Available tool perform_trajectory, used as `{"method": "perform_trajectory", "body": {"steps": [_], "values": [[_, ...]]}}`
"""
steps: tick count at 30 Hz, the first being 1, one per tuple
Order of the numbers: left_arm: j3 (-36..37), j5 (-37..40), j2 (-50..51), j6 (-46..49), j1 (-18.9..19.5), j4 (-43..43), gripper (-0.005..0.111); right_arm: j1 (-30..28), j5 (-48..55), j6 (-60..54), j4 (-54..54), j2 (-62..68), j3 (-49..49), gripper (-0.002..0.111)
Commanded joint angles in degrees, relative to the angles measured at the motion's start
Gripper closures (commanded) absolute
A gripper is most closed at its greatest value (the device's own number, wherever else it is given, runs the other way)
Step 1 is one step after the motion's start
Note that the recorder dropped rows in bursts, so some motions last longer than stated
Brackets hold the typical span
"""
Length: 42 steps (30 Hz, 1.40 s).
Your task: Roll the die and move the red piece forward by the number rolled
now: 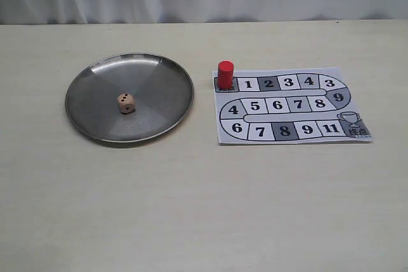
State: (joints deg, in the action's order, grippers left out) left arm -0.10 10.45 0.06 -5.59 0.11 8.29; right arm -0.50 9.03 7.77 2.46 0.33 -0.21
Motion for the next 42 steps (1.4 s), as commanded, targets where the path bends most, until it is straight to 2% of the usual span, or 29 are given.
{"method": "perform_trajectory", "body": {"steps": [1,37,42], "values": [[0.1,-0.5,-0.1,-0.1,-0.1,0.0,0.107,-0.1,-0.1,-0.4,-0.3,-0.3,0.2,0.104],[0.1,-0.5,-0.1,-0.1,-0.1,0.0,0.107,-0.1,-0.2,-0.4,-0.3,-0.3,0.2,0.104],[0.1,-0.5,-0.1,-0.1,-0.1,0.0,0.107,-0.1,-6.8,-0.4,3.0,-0.3,0.2,0.104]]}}
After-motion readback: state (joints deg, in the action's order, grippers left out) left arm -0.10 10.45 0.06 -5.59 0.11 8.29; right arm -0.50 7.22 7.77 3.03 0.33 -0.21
